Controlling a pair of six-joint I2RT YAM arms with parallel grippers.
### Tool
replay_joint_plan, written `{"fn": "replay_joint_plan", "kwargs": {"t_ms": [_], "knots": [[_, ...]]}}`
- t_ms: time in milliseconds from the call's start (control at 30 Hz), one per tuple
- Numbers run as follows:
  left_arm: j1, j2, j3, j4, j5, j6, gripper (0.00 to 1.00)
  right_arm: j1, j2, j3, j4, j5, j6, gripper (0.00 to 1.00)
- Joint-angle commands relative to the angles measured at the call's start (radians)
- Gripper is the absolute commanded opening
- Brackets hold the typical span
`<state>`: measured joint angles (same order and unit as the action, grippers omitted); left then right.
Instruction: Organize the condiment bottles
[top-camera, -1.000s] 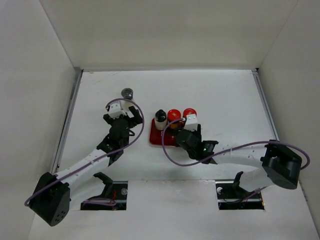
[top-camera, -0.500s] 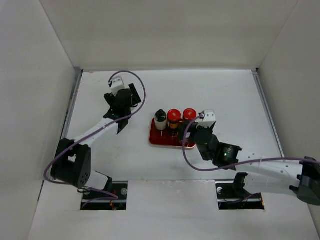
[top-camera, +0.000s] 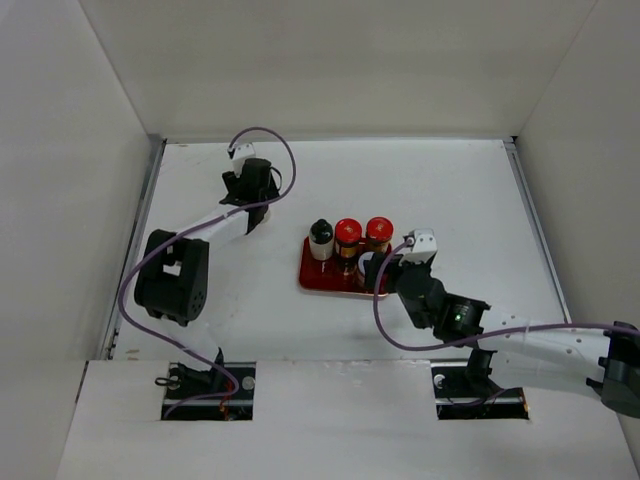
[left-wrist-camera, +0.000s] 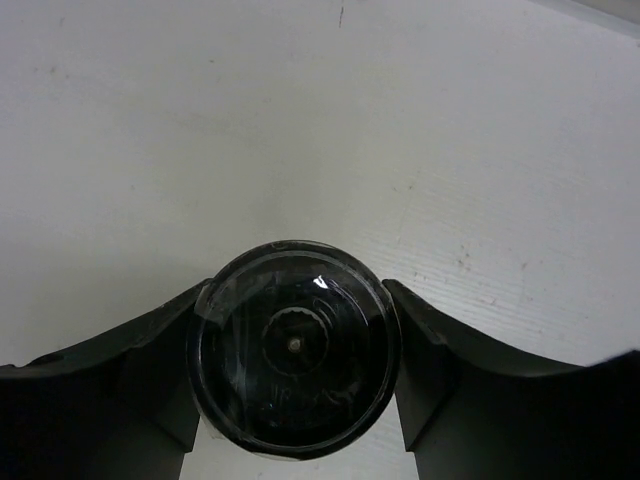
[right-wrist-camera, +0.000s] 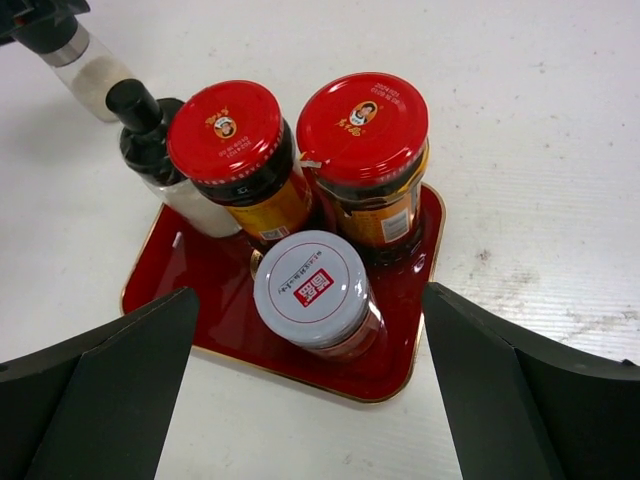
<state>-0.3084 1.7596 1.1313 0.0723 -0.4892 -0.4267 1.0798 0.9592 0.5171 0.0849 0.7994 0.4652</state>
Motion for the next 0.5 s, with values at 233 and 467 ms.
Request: {"fn": "replay_joint_plan", "kwargs": {"t_ms": [233,467], "knots": [[-0.236,-0.627,-0.378,0.037,-0.149,0.002,0.35,-0.064,-0.028,-0.042,0.114,-0.028,-0.008,1.00],[-0.537,-0.908,-0.518,-0.114,-0.230,-0.061,0.35,-0.123,-0.045,-0.061,0.121,-0.040,0.000,1.00]]}}
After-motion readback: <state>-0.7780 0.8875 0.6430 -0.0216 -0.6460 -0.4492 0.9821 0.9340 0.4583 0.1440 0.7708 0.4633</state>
